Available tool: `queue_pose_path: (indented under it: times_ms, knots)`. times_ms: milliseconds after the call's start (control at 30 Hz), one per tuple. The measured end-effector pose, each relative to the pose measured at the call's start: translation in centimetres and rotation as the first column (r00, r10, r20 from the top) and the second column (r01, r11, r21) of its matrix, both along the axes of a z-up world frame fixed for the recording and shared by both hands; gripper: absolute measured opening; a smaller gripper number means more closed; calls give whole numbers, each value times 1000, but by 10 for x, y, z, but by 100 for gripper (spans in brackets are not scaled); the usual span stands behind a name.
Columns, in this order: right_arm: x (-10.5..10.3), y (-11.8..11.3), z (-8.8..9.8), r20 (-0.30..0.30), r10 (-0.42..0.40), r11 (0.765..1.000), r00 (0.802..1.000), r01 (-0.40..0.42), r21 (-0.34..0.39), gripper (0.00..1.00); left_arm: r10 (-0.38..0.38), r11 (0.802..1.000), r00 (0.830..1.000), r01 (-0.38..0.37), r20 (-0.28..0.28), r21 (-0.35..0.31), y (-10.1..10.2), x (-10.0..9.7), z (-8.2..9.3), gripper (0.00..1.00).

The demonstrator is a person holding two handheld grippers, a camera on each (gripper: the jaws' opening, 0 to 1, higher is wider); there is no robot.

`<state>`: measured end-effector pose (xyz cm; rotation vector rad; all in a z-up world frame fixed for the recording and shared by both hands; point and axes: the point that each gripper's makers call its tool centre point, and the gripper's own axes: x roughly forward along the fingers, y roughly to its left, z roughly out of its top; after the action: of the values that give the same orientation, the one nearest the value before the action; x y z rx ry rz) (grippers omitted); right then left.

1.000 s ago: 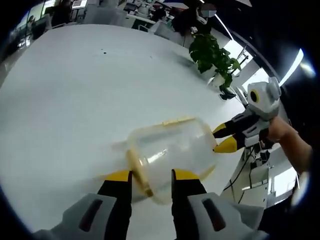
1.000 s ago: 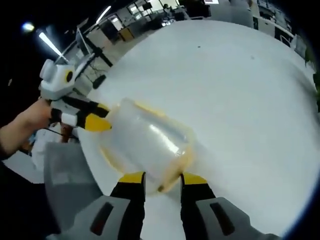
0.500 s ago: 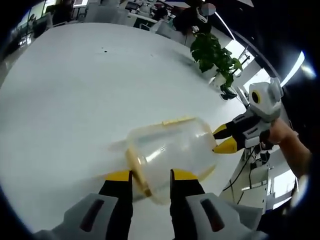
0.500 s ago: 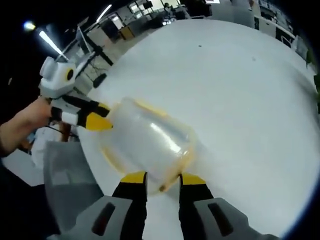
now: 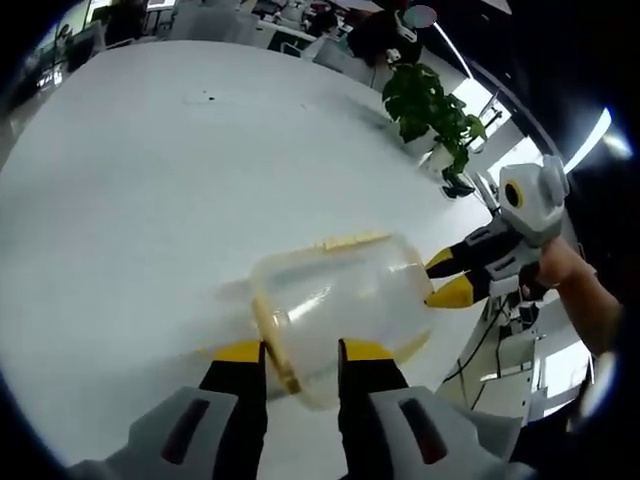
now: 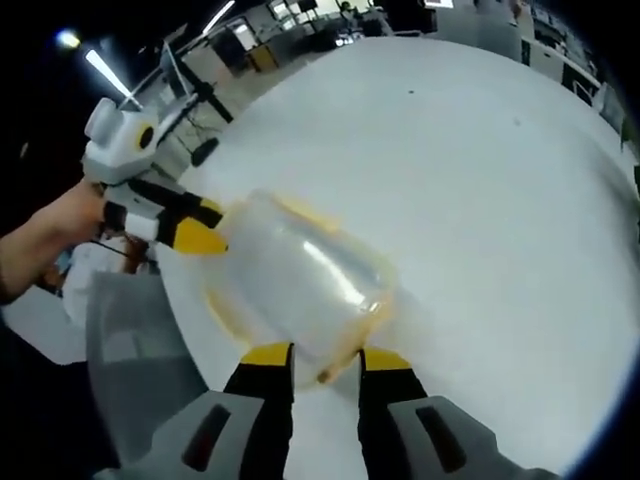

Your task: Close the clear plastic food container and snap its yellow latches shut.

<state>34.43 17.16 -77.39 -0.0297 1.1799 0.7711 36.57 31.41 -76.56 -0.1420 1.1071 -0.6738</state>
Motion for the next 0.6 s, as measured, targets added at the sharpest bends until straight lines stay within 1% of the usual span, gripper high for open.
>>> queue_pose_path:
  times_ms: [33,67,167,267,367,433,500,600]
  knots:
    - [0,1,0,1,-2,1000,1000,2,0,22,-2,1000,1000,2,5,5,2,-1,2,25]
    - [1,1,0,-1,-7,1000,1000,7,-3,22,-2,1000,1000,2,5,6,0,0,-1,25]
    - [0,1,1,-1,-18,1000,1000,18,-17,23,-10,1000,1000,10,-2,13,3,-1,0,25]
    - [1,1,1,4,-19,1000,1000,19,-13,23,-17,1000,1000,17,-6,19,1,-2,-3,26]
    - [1,0,0,-1,-18,1000,1000,18,-2,23,-22,999,1000,22,11,35,3,-4,-4,26]
    - [0,3,1,-2,-8,1000,1000,8,-18,23,-23,999,999,22,23,39,4,-6,-4,26]
    - [1,3,1,-15,-7,1000,1000,6,-27,24,-17,999,1000,17,20,34,3,-4,-6,26]
    - [1,1,0,-28,-17,1000,999,17,-21,24,-19,999,999,18,26,38,2,-3,-6,27]
